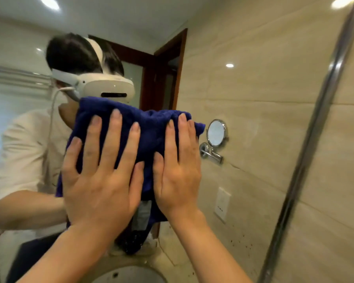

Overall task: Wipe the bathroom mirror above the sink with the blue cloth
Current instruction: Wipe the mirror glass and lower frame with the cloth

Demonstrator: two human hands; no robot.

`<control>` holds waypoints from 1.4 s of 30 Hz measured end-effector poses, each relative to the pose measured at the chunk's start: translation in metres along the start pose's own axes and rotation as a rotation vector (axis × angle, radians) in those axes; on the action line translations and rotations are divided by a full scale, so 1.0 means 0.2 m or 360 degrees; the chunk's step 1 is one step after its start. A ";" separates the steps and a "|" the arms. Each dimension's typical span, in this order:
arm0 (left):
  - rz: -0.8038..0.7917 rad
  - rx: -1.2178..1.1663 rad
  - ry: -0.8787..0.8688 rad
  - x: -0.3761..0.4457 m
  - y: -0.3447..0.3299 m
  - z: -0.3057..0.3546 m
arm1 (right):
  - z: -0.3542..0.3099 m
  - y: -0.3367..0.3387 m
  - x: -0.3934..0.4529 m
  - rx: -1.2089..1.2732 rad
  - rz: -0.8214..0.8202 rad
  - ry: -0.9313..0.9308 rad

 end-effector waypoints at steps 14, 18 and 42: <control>-0.0140 0.0250 -0.0722 -0.14 -0.27 0.70 | 0.55 0.16 -0.56 -0.0191 0.0297 -0.0747; -0.0249 0.0288 -0.0809 -0.41 -0.32 0.69 | 0.52 0.14 -0.82 -0.0228 0.0147 -0.0798; -0.0481 0.0243 -0.1919 -0.51 -0.79 1.84 | 1.37 0.39 -1.36 -0.0280 0.0513 -0.1687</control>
Point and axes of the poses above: each hand's wrist, its own x-axis towards the middle knuckle, its own y-axis out of the back of the hand, z = x × y, the point moved 9 cm from there along x, towards the middle knuckle, and after that the axes turned 10 degrees about y, right-handed, at the moved point
